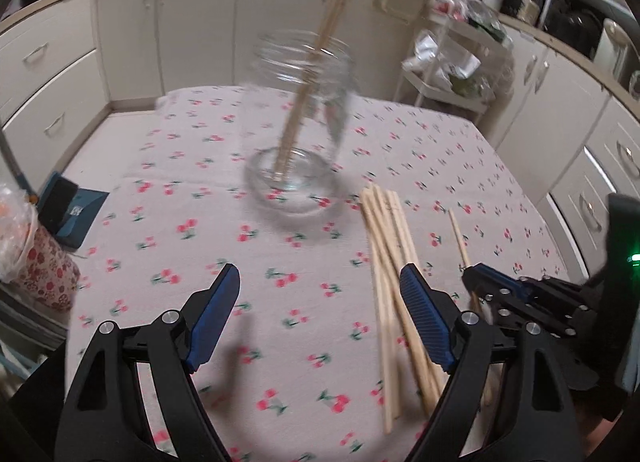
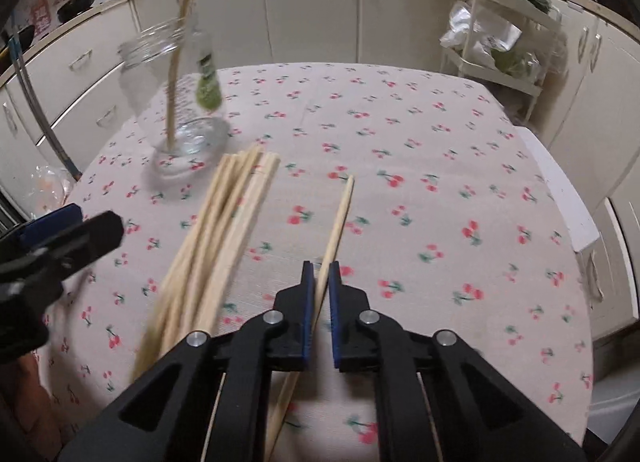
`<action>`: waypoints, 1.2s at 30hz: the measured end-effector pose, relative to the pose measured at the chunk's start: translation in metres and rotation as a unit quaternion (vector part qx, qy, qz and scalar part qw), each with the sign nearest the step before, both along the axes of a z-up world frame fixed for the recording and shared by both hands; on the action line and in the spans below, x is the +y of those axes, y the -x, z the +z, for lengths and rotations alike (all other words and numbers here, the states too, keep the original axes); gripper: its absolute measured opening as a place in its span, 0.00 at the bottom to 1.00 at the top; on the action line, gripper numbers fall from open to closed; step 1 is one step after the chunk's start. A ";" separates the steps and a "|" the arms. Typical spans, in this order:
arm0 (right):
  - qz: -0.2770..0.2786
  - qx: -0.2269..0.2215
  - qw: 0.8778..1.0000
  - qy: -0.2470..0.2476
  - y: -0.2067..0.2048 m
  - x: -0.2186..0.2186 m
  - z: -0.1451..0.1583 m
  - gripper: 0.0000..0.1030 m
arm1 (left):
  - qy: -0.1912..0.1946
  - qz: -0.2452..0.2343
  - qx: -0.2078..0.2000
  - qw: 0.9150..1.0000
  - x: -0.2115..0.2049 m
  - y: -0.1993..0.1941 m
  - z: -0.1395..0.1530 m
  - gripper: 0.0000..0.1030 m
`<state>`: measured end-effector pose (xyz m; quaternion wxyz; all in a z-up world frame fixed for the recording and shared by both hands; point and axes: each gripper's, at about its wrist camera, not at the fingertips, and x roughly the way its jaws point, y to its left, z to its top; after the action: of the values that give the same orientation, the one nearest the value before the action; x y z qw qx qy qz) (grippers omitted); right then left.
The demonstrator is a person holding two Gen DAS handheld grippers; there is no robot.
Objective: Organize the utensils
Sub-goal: 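Close the right gripper on another chopstick while the left gripper grasps one too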
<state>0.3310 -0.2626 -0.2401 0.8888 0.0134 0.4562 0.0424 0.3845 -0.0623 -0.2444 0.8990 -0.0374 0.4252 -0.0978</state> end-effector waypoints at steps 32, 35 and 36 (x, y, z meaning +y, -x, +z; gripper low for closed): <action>0.009 0.007 0.998 -0.066 0.002 -0.015 0.003 0.22 | 0.013 -0.056 0.101 0.993 0.008 -0.037 -0.019 0.14; 0.010 0.005 0.998 -0.061 -0.002 -0.013 0.003 0.22 | 0.016 -0.038 0.096 0.994 0.014 -0.042 -0.018 0.16; 0.010 0.005 0.998 -0.059 -0.004 -0.012 0.004 0.23 | 0.017 -0.033 0.096 0.995 0.016 -0.044 -0.018 0.16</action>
<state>0.3354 -0.2747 -0.2365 0.8838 0.0614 0.4573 0.0777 0.4289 -0.0462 -0.2623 0.8496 -0.0481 0.5088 -0.1302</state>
